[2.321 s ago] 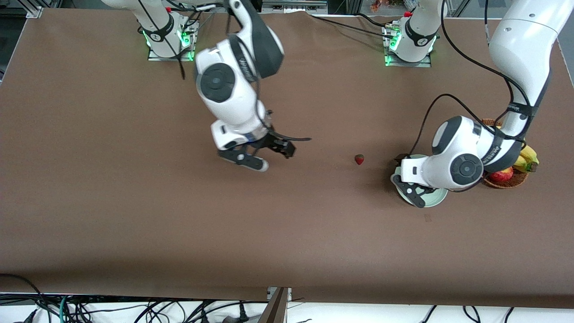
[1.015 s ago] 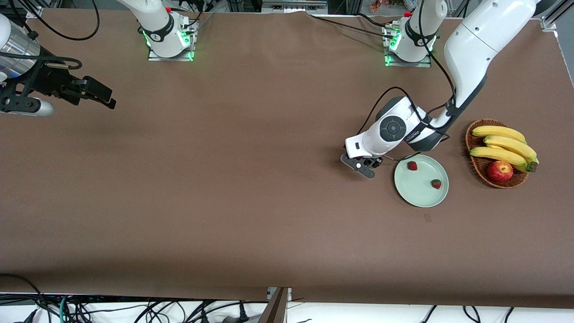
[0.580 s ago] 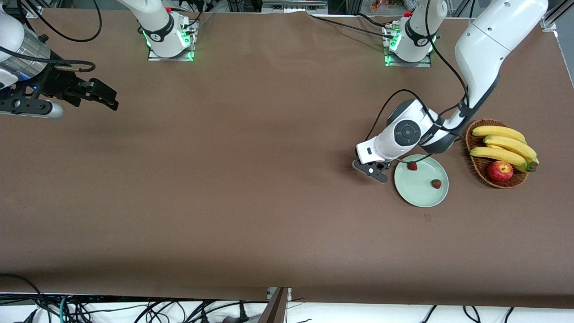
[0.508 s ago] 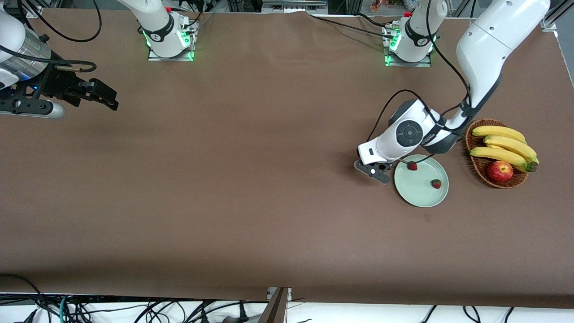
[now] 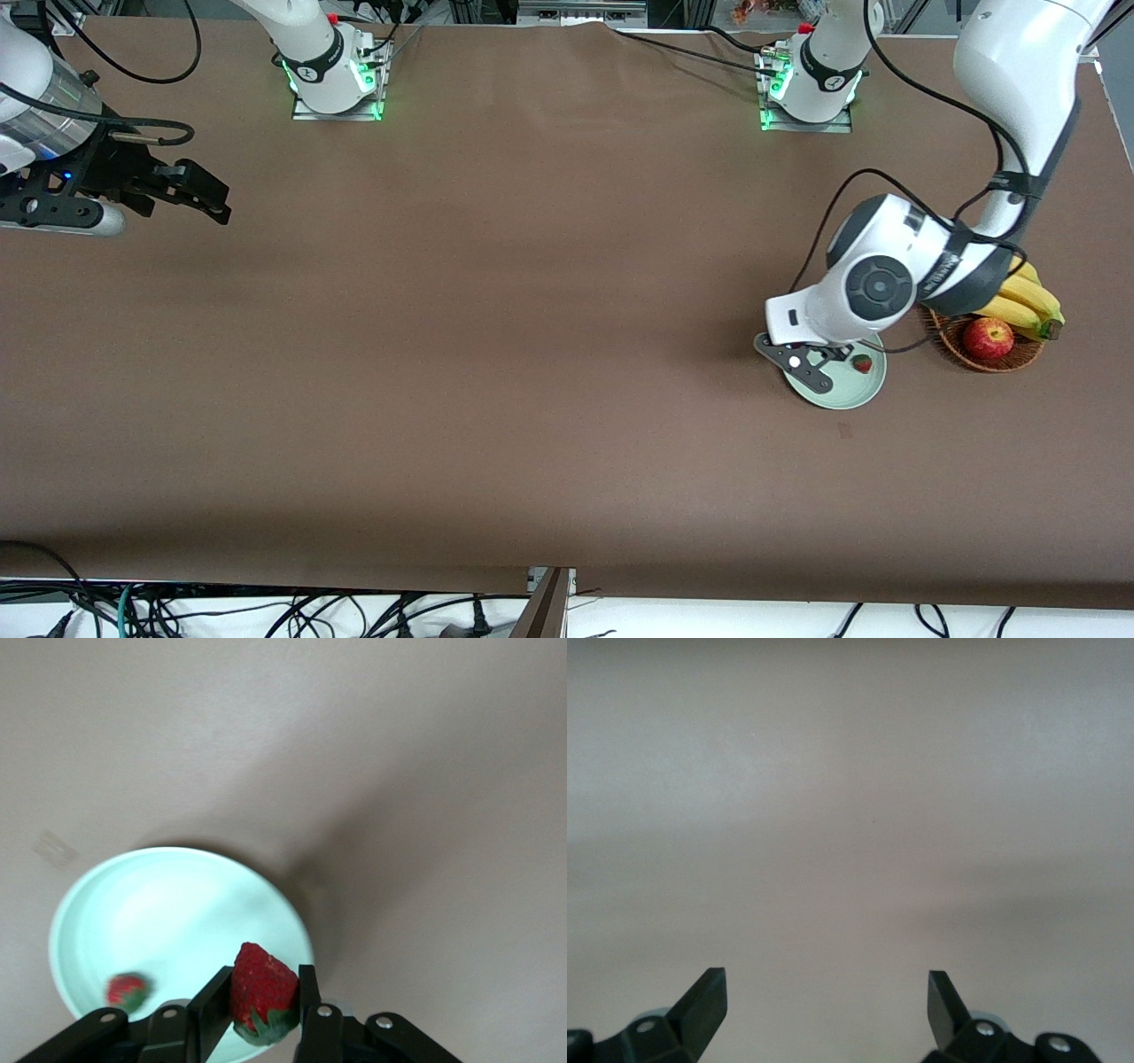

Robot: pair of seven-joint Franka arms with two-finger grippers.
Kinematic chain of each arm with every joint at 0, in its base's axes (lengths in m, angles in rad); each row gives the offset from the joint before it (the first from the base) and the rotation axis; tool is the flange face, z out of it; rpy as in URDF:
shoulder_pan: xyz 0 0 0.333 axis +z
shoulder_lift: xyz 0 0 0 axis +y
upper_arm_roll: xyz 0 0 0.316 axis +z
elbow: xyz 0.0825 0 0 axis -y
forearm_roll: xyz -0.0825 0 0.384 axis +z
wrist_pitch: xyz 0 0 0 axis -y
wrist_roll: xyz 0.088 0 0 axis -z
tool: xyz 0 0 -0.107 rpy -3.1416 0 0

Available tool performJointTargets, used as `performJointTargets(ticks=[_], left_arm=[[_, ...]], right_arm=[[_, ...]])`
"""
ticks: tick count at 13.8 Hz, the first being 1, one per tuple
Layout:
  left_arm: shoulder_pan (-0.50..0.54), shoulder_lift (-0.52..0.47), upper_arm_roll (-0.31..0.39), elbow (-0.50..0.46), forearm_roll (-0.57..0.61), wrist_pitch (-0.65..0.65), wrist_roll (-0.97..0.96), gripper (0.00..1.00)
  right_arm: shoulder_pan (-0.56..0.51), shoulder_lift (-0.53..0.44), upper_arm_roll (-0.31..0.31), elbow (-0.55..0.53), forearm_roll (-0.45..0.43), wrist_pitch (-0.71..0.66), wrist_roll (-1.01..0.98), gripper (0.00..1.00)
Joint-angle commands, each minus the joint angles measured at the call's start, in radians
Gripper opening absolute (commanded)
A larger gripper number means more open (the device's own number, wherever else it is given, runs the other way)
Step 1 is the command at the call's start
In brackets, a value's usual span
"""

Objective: Collect all strawberries into plate
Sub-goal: 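Carry the strawberry onto the plate and open the left gripper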

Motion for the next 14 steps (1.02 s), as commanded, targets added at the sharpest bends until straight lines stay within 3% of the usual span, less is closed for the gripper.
performJointTargets(ticks=[1,5,6,8,12,14], left_arm=[[0.035,0.084,0.018,0.072,-0.003,0.014,0.212,0.09],[0.040,0.156,0.078,0.075,0.081,0.206,0.453,0.17],[0.037,0.158,0.079,0.075,0.087,0.211,0.464,0.35],[0.041,0.159,0.078,0.072,0.084,0.211,0.467,1.00],[0.044,0.127,0.065,0.075,0.065,0.173,0.452,1.00],[0.038,0.070,0.036,0.102,-0.051,0.032,0.400,1.00]], right_arm=[[-0.013,-0.009,0.011,-0.011,-0.008,0.012,-0.016,1.00],[-0.013,-0.013,0.011,-0.008,-0.009,-0.002,-0.016,1.00],[-0.013,-0.012,0.011,-0.004,-0.008,-0.002,-0.016,1.00],[-0.013,-0.012,0.011,-0.002,-0.008,-0.001,-0.017,1.00],[-0.013,-0.010,0.010,-0.002,-0.008,0.001,-0.017,1.00],[-0.013,-0.010,0.010,-0.002,-0.006,0.000,-0.017,1.00]])
